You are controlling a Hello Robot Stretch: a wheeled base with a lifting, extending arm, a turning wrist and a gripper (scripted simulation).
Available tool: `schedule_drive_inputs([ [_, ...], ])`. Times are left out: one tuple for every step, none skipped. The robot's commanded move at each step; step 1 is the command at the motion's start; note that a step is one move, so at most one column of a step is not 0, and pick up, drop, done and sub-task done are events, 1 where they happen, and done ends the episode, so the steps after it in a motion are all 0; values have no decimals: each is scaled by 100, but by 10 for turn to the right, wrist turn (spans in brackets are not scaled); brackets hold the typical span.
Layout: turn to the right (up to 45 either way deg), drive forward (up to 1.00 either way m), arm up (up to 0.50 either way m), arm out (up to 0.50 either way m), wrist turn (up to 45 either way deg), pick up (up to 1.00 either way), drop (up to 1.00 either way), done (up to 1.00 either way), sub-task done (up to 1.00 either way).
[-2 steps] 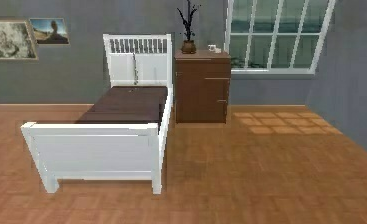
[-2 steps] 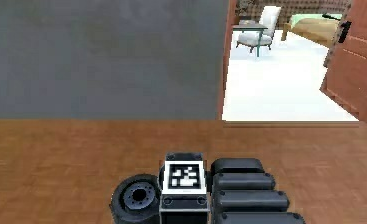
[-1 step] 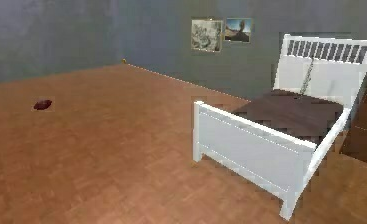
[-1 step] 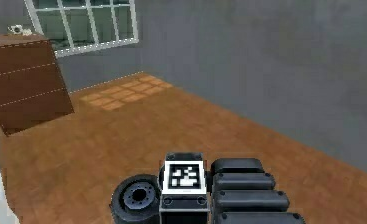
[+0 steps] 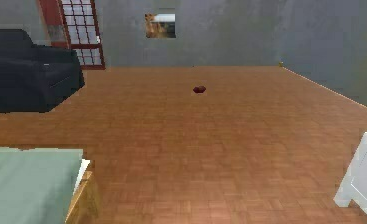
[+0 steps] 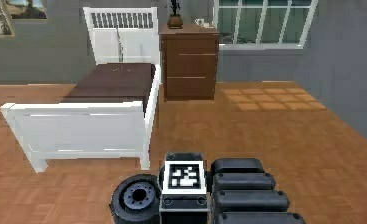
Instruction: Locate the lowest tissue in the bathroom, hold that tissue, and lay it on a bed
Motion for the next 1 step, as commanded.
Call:
schedule_drive_inputs([
  [0,100,0,0,0,0,0,0,0],
])
